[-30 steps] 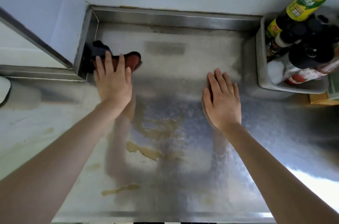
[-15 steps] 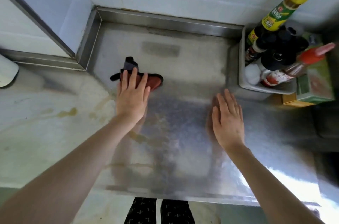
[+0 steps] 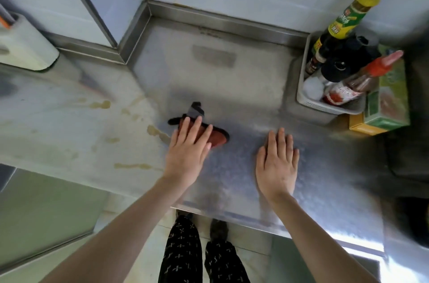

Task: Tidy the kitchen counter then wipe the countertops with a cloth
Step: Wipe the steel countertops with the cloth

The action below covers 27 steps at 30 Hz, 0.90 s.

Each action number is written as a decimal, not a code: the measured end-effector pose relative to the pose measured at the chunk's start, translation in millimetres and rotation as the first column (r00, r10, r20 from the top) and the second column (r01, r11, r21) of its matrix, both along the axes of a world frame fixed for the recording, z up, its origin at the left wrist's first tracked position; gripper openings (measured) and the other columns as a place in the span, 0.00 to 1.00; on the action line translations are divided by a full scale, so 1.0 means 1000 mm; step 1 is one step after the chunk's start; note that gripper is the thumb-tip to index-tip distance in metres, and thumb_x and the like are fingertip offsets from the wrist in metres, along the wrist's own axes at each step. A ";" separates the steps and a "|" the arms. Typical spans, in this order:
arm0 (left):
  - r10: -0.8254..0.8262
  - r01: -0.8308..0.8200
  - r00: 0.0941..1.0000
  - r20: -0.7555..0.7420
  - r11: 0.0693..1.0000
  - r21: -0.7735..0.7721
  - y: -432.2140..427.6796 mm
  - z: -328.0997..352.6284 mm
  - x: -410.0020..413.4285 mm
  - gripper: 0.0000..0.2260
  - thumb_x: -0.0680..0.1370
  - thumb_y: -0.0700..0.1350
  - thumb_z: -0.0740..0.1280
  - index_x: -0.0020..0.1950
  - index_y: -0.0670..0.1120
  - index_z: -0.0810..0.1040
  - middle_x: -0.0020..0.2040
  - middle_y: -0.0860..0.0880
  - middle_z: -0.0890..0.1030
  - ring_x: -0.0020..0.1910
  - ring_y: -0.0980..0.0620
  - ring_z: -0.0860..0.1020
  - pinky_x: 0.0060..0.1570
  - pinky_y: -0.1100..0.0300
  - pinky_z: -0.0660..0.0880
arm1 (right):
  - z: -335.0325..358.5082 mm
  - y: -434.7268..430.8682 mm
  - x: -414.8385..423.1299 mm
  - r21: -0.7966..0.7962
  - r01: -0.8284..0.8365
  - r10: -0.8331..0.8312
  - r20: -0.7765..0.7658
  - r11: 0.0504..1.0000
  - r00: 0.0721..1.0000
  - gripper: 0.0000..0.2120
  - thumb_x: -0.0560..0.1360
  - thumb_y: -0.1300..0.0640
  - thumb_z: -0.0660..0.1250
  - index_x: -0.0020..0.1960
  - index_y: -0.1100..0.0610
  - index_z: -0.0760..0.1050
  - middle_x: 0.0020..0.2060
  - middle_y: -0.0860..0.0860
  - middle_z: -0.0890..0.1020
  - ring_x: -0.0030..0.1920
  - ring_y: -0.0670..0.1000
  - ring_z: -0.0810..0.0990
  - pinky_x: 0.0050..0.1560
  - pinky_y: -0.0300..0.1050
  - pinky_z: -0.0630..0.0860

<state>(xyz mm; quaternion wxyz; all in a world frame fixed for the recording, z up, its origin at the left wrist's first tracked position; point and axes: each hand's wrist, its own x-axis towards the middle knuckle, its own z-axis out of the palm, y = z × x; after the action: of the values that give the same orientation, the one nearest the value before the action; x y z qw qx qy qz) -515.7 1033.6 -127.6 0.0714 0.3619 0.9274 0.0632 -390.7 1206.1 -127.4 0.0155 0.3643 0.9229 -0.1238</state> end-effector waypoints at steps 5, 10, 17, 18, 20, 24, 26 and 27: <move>0.279 -0.279 0.960 0.034 0.960 0.006 -0.030 0.004 -0.024 0.24 0.78 0.53 0.46 0.72 0.48 0.65 0.74 0.42 0.61 0.74 0.37 0.56 0.70 0.43 0.55 | -0.001 0.001 0.001 -0.005 -0.007 0.007 -0.009 1.000 1.000 0.26 0.79 0.49 0.44 0.76 0.56 0.53 0.76 0.54 0.54 0.76 0.56 0.49 0.74 0.55 0.44; -0.085 0.085 0.996 -0.004 0.996 -0.030 -0.034 0.009 0.070 0.20 0.79 0.52 0.51 0.70 0.52 0.67 0.72 0.45 0.67 0.72 0.41 0.63 0.67 0.44 0.63 | -0.001 0.001 0.003 -0.014 -0.016 0.016 -0.028 1.000 0.999 0.25 0.80 0.49 0.44 0.76 0.56 0.52 0.76 0.54 0.53 0.76 0.56 0.48 0.74 0.56 0.44; 0.121 -0.112 0.986 0.116 0.991 -0.078 -0.051 0.018 0.034 0.24 0.78 0.54 0.45 0.71 0.52 0.65 0.74 0.46 0.64 0.73 0.41 0.60 0.68 0.44 0.60 | -0.001 0.003 0.003 -0.023 -0.009 0.008 -0.038 1.000 0.999 0.25 0.80 0.50 0.46 0.75 0.57 0.55 0.76 0.55 0.55 0.76 0.57 0.50 0.74 0.58 0.46; 0.109 -0.101 0.984 0.138 0.993 -0.067 -0.055 0.020 0.032 0.24 0.79 0.55 0.44 0.72 0.52 0.64 0.74 0.46 0.62 0.74 0.41 0.58 0.69 0.44 0.58 | 0.000 0.002 0.002 -0.036 0.006 -0.008 -0.034 0.999 0.999 0.24 0.81 0.51 0.47 0.76 0.57 0.54 0.76 0.54 0.54 0.76 0.57 0.49 0.74 0.58 0.46; 0.065 -0.063 0.994 0.092 0.998 -0.029 -0.070 0.024 0.035 0.24 0.80 0.55 0.42 0.73 0.51 0.61 0.74 0.46 0.62 0.74 0.43 0.58 0.68 0.43 0.59 | 0.007 -0.009 -0.001 -0.089 0.051 -0.055 -0.043 0.995 0.998 0.24 0.81 0.54 0.49 0.76 0.56 0.54 0.76 0.53 0.51 0.76 0.56 0.46 0.74 0.58 0.43; 0.335 -0.350 0.923 0.191 0.935 0.055 -0.127 0.026 0.045 0.30 0.78 0.61 0.39 0.76 0.47 0.47 0.76 0.51 0.43 0.75 0.51 0.41 0.73 0.51 0.44 | 0.036 -0.091 -0.020 -0.102 -0.205 0.189 -0.151 0.973 0.970 0.25 0.80 0.49 0.44 0.76 0.52 0.50 0.76 0.50 0.46 0.76 0.53 0.42 0.73 0.51 0.38; 0.476 -0.497 0.850 0.225 0.867 0.043 -0.154 0.022 0.048 0.35 0.75 0.64 0.42 0.76 0.44 0.43 0.76 0.48 0.39 0.74 0.52 0.38 0.74 0.49 0.44 | 0.038 -0.139 -0.039 -0.147 -0.407 0.391 -0.125 0.902 0.912 0.25 0.80 0.46 0.41 0.75 0.49 0.42 0.75 0.48 0.40 0.74 0.52 0.37 0.71 0.52 0.34; 0.521 -0.541 0.823 0.227 0.841 0.030 -0.168 0.020 0.045 0.39 0.74 0.66 0.42 0.76 0.42 0.43 0.76 0.46 0.40 0.74 0.51 0.38 0.74 0.48 0.44 | 0.033 -0.161 -0.050 -0.159 -0.452 0.439 -0.110 0.878 0.892 0.26 0.79 0.44 0.41 0.75 0.48 0.41 0.75 0.48 0.40 0.74 0.53 0.37 0.70 0.53 0.34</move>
<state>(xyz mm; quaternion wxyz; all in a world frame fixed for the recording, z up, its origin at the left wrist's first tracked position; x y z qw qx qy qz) -470.9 865.9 -107.2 0.1317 0.0836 0.9745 0.1614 -440.9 1044.6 -94.3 0.0437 0.1347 0.9668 -0.2126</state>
